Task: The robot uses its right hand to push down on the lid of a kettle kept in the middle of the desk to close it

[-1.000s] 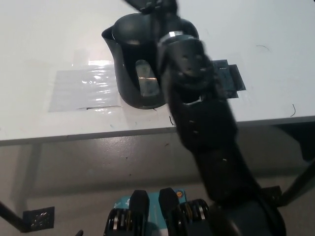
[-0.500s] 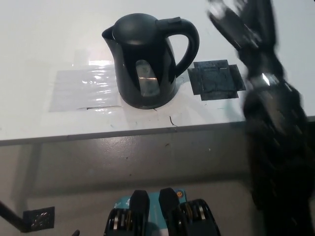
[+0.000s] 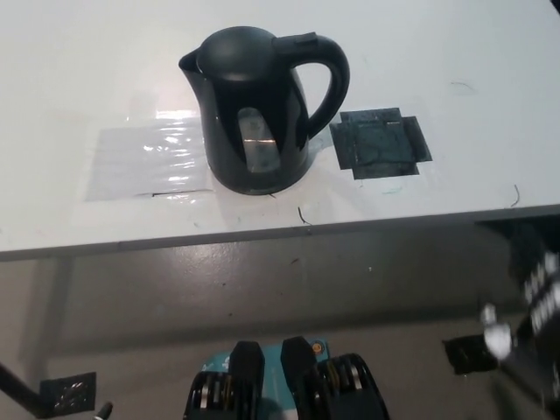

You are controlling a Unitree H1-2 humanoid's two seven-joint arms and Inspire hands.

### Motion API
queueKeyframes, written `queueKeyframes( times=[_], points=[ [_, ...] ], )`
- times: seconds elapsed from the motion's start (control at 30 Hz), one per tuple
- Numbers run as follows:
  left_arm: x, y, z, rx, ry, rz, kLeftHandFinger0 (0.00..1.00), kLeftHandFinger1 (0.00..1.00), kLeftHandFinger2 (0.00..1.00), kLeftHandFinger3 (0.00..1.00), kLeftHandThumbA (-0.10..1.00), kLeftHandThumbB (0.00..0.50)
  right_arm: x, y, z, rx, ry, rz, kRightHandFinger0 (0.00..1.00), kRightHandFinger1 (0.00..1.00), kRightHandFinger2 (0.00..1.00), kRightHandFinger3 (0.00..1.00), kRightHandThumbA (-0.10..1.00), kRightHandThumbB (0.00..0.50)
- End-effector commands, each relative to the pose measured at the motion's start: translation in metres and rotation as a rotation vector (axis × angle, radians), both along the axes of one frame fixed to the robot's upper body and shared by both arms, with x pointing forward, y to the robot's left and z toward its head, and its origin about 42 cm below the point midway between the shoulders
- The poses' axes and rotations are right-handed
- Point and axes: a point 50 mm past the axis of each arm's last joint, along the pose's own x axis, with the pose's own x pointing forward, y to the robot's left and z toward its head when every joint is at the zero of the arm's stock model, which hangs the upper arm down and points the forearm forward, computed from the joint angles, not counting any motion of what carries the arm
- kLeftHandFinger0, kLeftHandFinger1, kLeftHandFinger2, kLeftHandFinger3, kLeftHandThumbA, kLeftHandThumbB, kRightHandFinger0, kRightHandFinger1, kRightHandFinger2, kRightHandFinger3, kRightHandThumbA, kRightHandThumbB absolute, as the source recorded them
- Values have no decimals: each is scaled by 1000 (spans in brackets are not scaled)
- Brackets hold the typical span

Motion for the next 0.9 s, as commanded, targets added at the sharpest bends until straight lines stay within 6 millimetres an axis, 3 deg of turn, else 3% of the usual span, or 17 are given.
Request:
queueKeyframes(
  times=[0.0,0.03,0.17,0.2,0.23,0.3,0.37,0.4,0.47,0.53,0.57,0.67,0.7,0.73,0.77,0.87],
  points=[
    [2,20,18,16,-62,21,1000,1000,1000,1000,1000,102,-26,-1,-2,-100,-194,88,950,1000,1000,1000,538,93],
    [6,19,19,21,-66,17,1000,1000,1000,1000,1000,108,-20,-10,-19,-112,-157,54,955,1000,1000,1000,511,61],
    [7,19,20,17,-64,21,1000,1000,1000,1000,1000,113,-8,-27,-60,-114,-88,-51,934,1000,1000,1000,478,59],
    [11,21,23,20,-72,20,1000,1000,1000,1000,1000,112,-5,-26,-59,-111,-98,-52,932,1000,1000,1000,474,57],
    [11,21,24,24,-75,17,1000,1000,1000,1000,1000,107,6,-37,-87,-92,-51,-102,933,999,1000,1000,501,78],
    [15,22,26,25,-80,14,1000,1000,1000,1000,1000,107,12,-41,-99,-63,-23,-131,932,992,1000,1000,510,97],
    [19,21,28,30,-85,4,1000,1000,1000,1000,1000,116,16,-46,-118,-20,30,-168,930,990,1000,1000,475,66],
    [21,21,29,37,-90,-7,1000,1000,1000,1000,1000,115,18,-53,-140,-24,57,-191,922,984,1000,1000,457,47],
    [28,21,32,35,-104,-13,1000,1000,1000,1000,1000,112,23,-56,-149,-13,65,-202,926,989,1000,1000,450,53],
    [34,20,33,39,-112,-18,1000,1000,1000,1000,1000,109,25,-64,-177,-39,139,-217,967,1000,1000,1000,471,65],
    [34,19,32,39,-113,-18,1000,1000,1000,1000,1000,108,24,-66,-183,-51,168,-212,974,1000,1000,1000,482,61],
    [47,20,41,47,-134,-31,1000,1000,1000,1000,1000,95,37,-70,-193,-86,190,-164,993,1000,1000,1000,541,151],
    [51,22,45,51,-141,-31,1000,1000,1000,1000,1000,95,42,-69,-193,-81,182,-162,992,1000,1000,1000,537,154],
    [52,22,45,52,-141,-34,1000,1000,1000,1000,1000,104,42,-69,-192,-81,181,-166,986,1000,1000,1000,435,117],
    [52,22,44,49,-141,-42,1000,1000,1000,1000,1000,111,43,-72,-195,-79,179,-180,979,1000,1000,1000,432,137],
    [53,22,43,33,-145,-47,1000,1000,1000,1000,1000,101,43,-76,-200,-66,191,-183,978,1000,1000,1000,414,138]
  ],
)
